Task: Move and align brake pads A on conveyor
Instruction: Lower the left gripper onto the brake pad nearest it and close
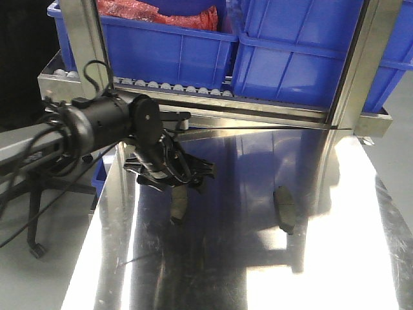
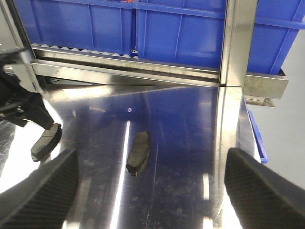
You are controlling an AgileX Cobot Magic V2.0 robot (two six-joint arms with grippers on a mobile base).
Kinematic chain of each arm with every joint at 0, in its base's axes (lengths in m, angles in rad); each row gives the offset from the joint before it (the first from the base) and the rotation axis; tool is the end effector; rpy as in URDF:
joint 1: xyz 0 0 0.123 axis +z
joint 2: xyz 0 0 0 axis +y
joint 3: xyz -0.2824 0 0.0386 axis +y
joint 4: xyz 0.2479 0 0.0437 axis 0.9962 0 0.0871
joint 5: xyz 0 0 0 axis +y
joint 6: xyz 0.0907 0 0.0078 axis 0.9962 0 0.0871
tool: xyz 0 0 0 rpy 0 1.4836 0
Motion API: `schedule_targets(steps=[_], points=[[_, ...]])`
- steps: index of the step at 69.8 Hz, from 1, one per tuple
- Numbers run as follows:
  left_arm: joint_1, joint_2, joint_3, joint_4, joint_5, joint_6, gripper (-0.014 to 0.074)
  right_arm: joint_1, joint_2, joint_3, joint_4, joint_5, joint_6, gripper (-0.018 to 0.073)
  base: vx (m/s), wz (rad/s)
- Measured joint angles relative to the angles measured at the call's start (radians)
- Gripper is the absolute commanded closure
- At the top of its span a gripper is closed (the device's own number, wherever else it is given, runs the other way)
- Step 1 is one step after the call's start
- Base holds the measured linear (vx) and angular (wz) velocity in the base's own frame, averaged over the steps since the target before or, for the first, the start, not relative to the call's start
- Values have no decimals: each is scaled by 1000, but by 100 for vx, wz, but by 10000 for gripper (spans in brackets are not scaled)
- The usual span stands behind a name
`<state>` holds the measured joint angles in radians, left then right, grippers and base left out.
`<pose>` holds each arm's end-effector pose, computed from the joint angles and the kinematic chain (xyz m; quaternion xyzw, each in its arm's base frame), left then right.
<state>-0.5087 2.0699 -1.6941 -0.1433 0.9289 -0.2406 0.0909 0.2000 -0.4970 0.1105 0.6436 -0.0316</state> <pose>0.3856 -0.2270 0.2174 0.0994 0.9774 -0.1237 0.1397 0.0423 0.0099 0.3081 -0.0337 0.7908 0.0712 0.6069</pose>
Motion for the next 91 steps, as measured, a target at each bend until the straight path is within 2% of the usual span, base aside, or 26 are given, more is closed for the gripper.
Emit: schedule_targets(steps=[24, 53, 61, 67, 72, 85, 91], points=[[0, 134, -125, 77, 99, -121, 48, 0, 0, 0, 0, 0, 0, -30, 0, 0], [0, 196, -166, 81, 116, -159, 48, 0, 0, 0, 0, 0, 0, -30, 0, 0], [0, 199, -174, 81, 121, -159, 73, 0, 0, 0, 0, 0, 0, -30, 0, 0], [0, 202, -177, 85, 127, -159, 134, 0, 0, 0, 0, 0, 0, -30, 0, 0], [0, 210, -191, 90, 140, -160, 235, 0, 0, 0, 0, 0, 0, -30, 0, 0], [3, 240, -244, 98, 183, -163, 595, 0, 0, 0, 0, 0, 0, -30, 0, 0], [3, 252, -265, 103, 205, -163, 605, 0, 0, 0, 0, 0, 0, -30, 0, 0]])
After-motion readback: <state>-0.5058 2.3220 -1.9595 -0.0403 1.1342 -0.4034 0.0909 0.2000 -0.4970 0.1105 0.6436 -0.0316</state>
